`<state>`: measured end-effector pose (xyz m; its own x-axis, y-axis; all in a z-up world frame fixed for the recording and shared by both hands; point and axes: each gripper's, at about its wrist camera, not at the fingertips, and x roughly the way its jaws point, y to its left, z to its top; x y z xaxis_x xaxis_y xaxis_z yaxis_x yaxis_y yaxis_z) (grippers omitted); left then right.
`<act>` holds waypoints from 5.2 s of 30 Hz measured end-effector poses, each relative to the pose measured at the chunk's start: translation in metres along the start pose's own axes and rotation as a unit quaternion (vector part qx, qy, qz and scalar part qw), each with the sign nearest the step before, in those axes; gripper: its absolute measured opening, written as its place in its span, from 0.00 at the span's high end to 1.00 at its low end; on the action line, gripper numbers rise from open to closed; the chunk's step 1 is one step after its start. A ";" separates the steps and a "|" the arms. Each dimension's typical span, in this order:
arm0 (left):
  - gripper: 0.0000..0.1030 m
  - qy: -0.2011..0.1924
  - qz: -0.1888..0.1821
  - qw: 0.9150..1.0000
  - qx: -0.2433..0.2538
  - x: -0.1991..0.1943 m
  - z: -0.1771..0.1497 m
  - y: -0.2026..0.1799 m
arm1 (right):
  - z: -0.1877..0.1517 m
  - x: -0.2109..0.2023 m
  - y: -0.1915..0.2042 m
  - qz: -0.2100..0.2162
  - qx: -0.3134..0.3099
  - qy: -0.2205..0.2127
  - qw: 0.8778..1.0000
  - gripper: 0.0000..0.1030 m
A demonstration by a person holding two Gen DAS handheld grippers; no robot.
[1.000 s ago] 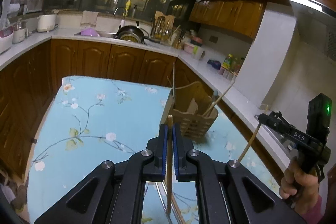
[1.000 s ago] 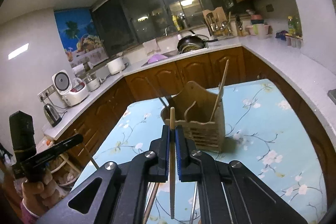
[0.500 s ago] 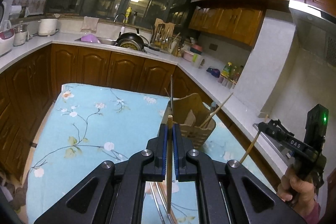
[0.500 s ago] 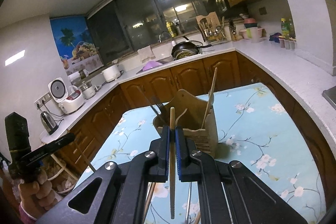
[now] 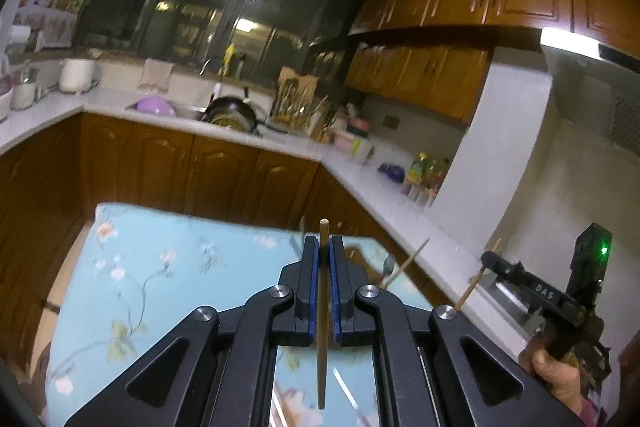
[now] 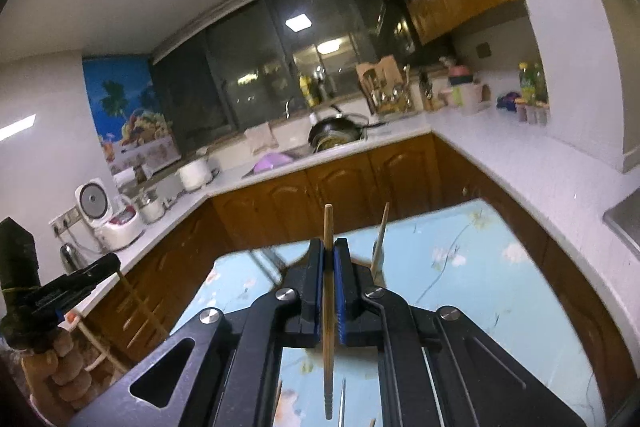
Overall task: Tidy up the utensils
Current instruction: 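Lift both wooden chopsticks toward the wooden holder, then lower both chopsticks into the wooden holder and open both tools, then move both open tools back down to the remaining utensils, then grasp a metal chopstick with the left tool while the right tool grasps another metal chopstick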
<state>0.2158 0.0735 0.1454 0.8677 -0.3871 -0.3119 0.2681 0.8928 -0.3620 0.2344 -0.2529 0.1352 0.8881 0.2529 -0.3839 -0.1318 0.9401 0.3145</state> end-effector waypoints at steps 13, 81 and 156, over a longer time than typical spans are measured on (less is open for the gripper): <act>0.97 -0.081 0.014 0.997 0.017 0.082 0.013 0.008 | 0.050 0.030 -0.009 -0.038 0.001 -0.100 0.994 0.95; 0.18 0.075 0.120 0.988 -0.065 0.018 -0.117 0.036 | -0.136 -0.013 -0.005 -0.024 0.000 0.085 0.996 0.06; 0.97 0.304 0.131 0.941 0.075 0.159 -0.157 -0.002 | -0.194 0.135 0.008 -0.045 -0.097 0.309 0.945 0.95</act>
<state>0.2873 -0.0254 -0.0411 0.5251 -0.1688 -0.8341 0.1742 0.9807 -0.0888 0.2679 -0.1668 -0.0825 0.4808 0.1992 -0.8539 -0.2001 0.9731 0.1144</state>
